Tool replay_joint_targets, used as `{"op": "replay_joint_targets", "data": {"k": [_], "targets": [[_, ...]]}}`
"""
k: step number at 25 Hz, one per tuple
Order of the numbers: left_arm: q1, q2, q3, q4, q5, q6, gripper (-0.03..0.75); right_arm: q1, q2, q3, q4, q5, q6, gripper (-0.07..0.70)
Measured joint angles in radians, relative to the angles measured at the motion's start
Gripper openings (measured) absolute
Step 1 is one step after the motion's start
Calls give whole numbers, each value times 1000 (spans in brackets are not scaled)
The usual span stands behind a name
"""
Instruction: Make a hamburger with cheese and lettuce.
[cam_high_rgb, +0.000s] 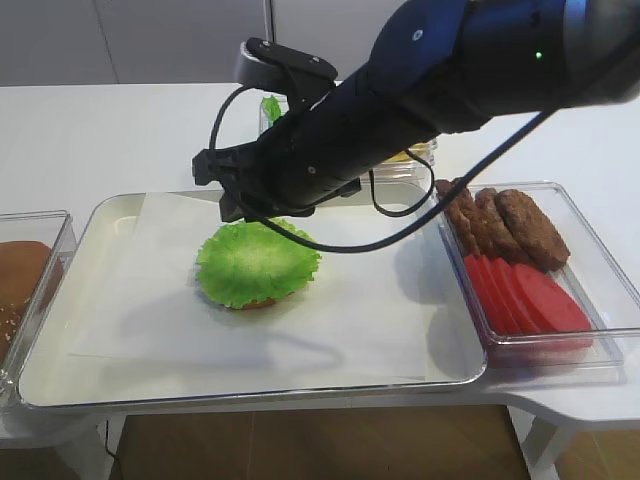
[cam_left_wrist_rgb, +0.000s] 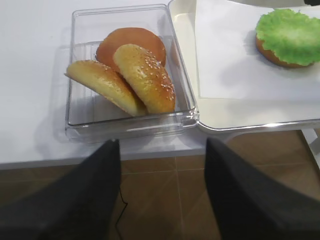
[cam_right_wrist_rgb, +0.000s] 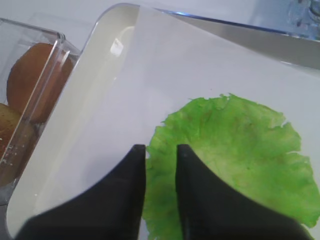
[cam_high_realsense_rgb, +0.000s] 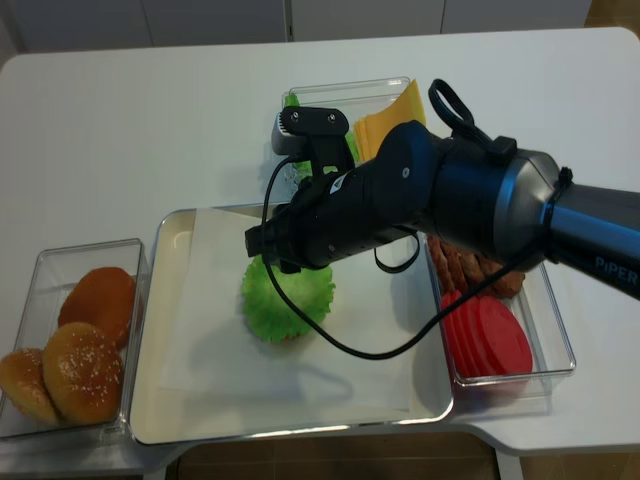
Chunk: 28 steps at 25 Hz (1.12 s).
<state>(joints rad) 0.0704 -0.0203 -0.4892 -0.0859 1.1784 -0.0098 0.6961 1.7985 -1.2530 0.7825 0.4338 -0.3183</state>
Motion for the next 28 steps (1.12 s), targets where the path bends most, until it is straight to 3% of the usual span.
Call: {"op": "replay_joint_targets", "data": {"k": [2,7,9,15,22,28], "targets": [[0,0,0,0,0,0,403,0,0,0,11,0,0,197],[0,0,0,0,0,0,403,0,0,0,22,0,-2,396],[0,0,0,0,0,0,403,-4,0,0,11,10,-4,426],[0,0,0,0,0,0,403,-87,-54,-5,-101,91,62,442],[0,0,0,0,0,0,403,-250,-121,-26,-433,293,294,421],[0,0,0,0,0,0,403,-438,-200,-26,-516,384,318,419]]}}
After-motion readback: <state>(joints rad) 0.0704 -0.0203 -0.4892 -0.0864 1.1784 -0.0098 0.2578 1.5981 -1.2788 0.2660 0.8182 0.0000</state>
